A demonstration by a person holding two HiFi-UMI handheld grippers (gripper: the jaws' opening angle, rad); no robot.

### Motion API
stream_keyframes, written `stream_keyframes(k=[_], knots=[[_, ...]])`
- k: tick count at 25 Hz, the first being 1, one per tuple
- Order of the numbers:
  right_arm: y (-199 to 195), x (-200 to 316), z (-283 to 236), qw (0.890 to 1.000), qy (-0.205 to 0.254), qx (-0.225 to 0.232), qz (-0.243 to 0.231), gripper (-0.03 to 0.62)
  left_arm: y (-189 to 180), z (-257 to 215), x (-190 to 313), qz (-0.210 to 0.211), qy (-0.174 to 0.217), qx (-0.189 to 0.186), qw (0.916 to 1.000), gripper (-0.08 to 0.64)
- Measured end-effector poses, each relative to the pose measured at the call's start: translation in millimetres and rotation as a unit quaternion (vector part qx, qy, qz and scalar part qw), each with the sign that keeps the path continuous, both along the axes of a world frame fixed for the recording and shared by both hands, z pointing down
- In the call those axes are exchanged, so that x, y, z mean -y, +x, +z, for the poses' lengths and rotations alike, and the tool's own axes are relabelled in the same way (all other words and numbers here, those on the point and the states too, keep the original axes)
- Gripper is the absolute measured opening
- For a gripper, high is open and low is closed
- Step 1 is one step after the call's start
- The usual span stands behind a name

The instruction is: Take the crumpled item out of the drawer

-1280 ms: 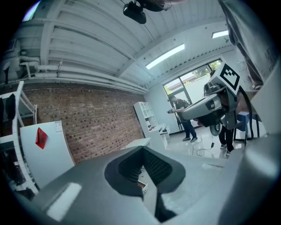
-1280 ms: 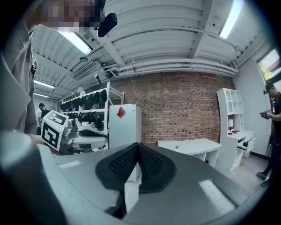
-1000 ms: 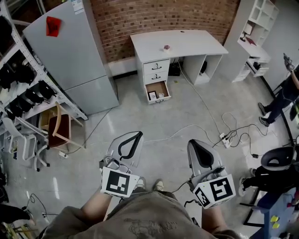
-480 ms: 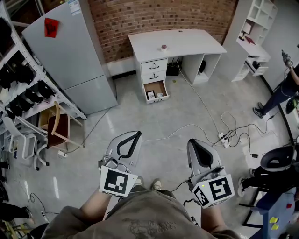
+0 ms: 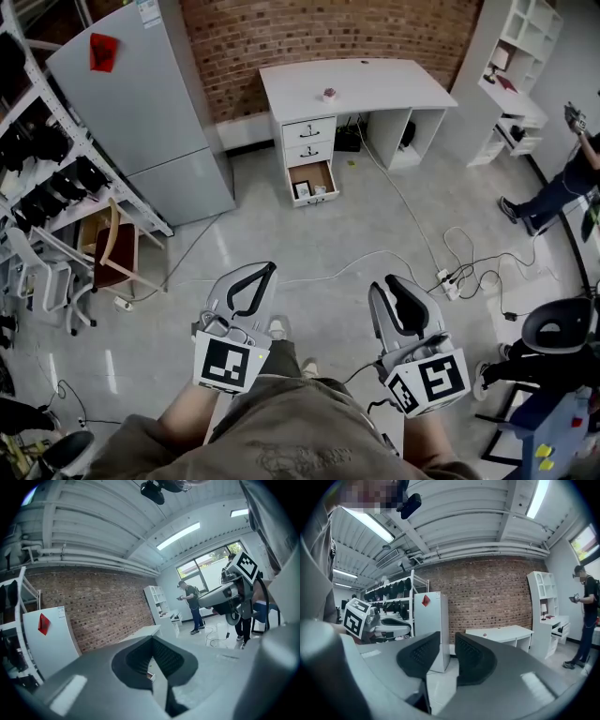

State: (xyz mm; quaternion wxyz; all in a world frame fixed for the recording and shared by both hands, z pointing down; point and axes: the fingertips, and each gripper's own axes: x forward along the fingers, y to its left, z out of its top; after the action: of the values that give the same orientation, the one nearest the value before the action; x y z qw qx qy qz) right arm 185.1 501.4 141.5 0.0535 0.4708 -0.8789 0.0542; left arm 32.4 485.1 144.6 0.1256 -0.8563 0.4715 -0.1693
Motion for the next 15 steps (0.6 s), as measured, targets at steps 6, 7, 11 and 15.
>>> stream_keyframes(k=[6, 7, 11, 15], knots=[[2, 22, 3, 1.000, 0.003, 0.000, 0.014, 0.237, -1, 7, 22, 0.000, -0.004, 0.000, 1.0000, 0.000], [3, 27, 4, 1.000, 0.003, 0.000, 0.016, 0.239, -2, 8, 28, 0.001, -0.004, 0.000, 1.0000, 0.000], [5, 50, 9, 1.000, 0.002, -0.004, 0.021, 0.239, -2, 13, 52, 0.003, -0.003, -0.003, 1.0000, 0.000], [-1, 82, 14, 1.000, -0.003, -0.010, 0.024, 0.236, -8, 19, 83, 0.006, -0.010, -0.004, 0.9999, 0.000]])
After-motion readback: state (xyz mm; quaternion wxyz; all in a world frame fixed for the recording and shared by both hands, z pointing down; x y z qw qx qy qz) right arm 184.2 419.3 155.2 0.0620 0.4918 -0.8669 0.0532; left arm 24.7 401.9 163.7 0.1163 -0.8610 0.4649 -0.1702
